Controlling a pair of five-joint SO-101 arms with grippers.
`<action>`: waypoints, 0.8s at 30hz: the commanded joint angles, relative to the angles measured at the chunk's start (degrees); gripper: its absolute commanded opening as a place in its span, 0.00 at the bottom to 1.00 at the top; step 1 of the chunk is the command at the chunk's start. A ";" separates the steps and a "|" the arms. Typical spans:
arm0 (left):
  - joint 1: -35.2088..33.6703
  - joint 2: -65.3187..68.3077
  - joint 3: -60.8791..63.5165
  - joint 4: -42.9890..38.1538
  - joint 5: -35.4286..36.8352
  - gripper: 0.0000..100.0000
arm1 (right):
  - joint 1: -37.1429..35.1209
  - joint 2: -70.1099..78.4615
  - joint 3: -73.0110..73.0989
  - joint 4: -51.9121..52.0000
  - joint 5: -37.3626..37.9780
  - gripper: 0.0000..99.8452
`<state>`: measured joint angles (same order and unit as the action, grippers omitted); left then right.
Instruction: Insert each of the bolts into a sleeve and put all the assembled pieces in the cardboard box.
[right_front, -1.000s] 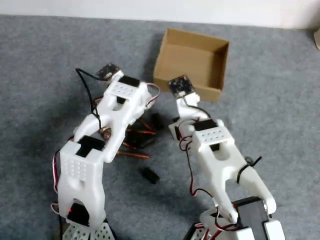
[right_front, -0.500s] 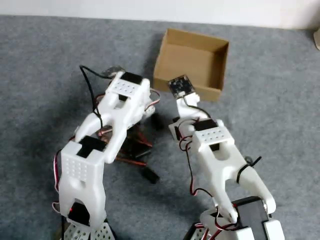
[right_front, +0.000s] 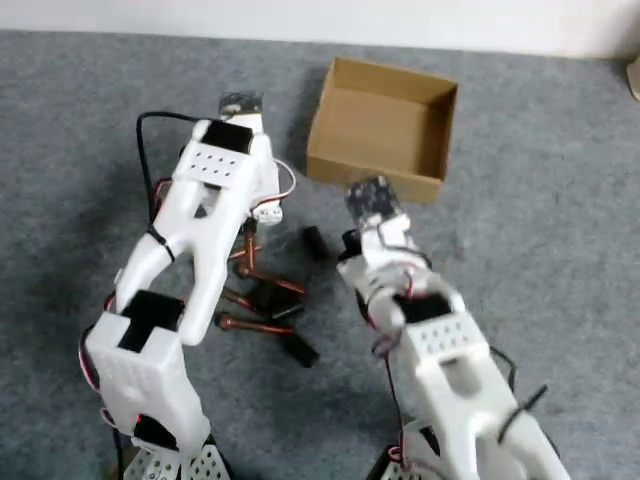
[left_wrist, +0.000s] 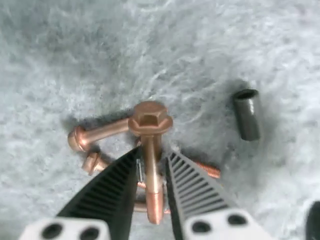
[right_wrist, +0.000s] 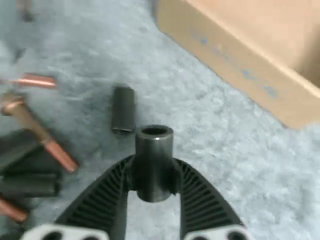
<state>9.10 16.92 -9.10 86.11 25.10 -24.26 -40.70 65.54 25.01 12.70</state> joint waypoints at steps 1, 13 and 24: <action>1.98 -9.01 3.65 -0.70 -4.66 0.00 | -1.89 -11.65 6.02 -5.85 -0.26 0.01; 2.42 -60.53 54.73 -38.42 -8.53 0.00 | -4.62 -37.32 20.88 -12.70 -0.26 0.00; 2.59 -90.95 80.92 -68.04 -13.89 0.01 | -8.31 -52.09 34.24 -22.29 -0.18 0.00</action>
<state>10.59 -65.63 70.46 24.13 11.82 -31.91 -89.76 96.04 5.23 12.70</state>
